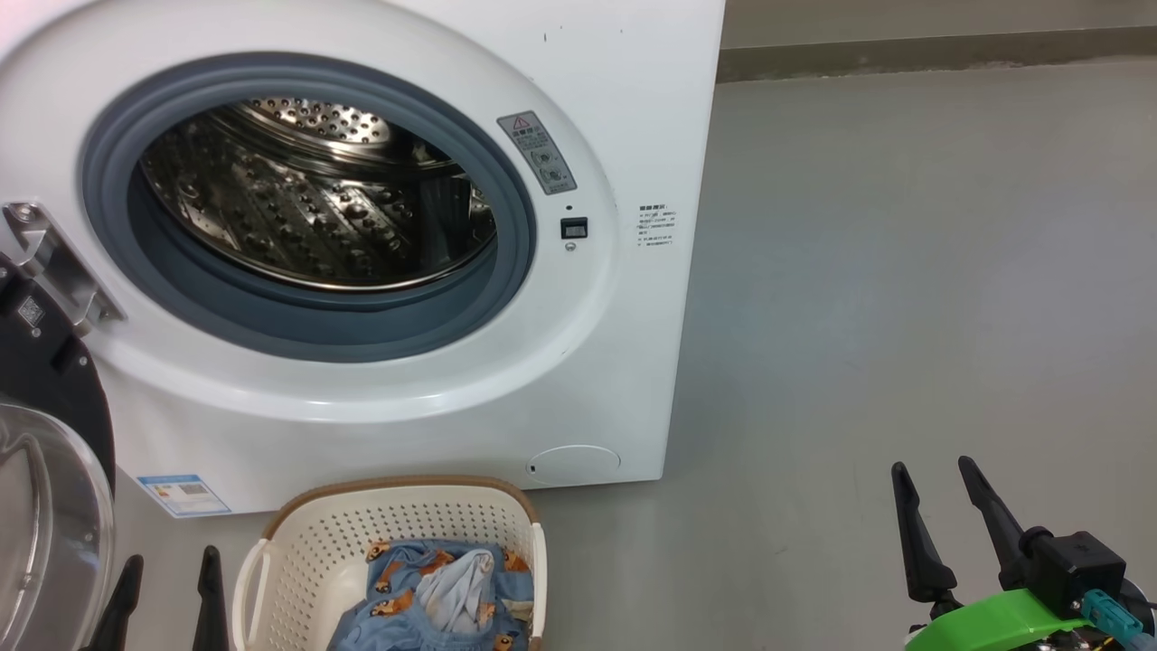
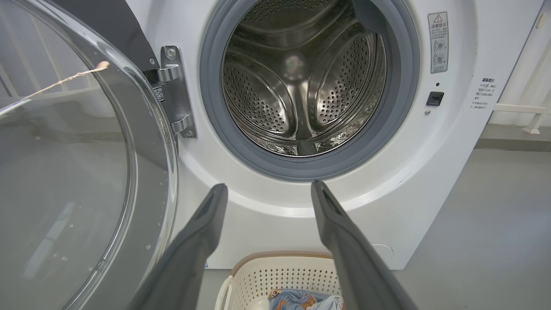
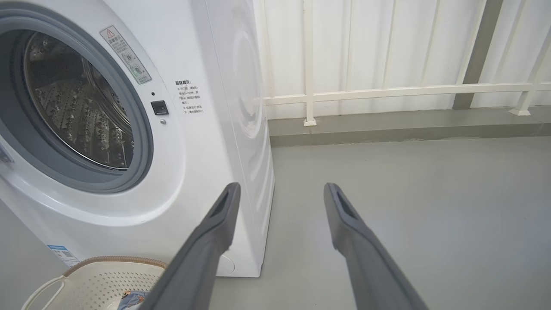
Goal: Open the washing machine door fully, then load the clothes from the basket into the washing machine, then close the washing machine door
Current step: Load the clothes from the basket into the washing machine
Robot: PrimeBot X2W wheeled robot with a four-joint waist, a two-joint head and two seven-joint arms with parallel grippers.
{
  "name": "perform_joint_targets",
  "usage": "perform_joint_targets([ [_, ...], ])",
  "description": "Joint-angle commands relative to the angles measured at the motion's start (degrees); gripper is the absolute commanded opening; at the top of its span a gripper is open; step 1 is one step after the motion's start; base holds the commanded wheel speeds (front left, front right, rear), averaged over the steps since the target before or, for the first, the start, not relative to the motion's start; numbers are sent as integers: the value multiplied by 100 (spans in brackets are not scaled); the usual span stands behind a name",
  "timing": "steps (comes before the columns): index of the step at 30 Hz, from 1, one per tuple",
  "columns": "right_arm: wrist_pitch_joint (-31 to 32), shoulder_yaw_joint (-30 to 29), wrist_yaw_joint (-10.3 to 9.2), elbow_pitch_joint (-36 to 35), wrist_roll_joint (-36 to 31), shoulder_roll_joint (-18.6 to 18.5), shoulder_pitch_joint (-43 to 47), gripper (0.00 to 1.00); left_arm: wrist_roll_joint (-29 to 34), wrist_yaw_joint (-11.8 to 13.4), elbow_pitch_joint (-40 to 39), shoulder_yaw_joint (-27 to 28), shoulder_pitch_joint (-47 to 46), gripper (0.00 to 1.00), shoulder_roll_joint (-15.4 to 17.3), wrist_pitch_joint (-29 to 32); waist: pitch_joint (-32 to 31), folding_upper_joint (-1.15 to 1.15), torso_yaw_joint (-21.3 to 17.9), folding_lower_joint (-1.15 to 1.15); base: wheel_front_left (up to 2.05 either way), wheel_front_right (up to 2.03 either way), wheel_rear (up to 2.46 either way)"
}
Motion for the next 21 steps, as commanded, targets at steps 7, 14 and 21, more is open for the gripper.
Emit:
perform_joint_targets([
  [7, -28, 129, 16, -169, 89, -38, -96, 100, -63, -18, -169, 123, -154, 100, 120, -33, 65, 0, -10, 0, 0, 0, 0],
  [14, -28, 120, 16, -215, 50, -38, -126, 100, -168, -18, -136, 66, -156, 100, 169, -33, 224, 0, -46, 0, 0, 0, 0],
  [21, -28, 186, 16, -318, 88, -38, -215, 100, -356, -18, 8, -107, -198, 100, 222, -33, 508, 0, -110, 0, 0, 0, 0],
])
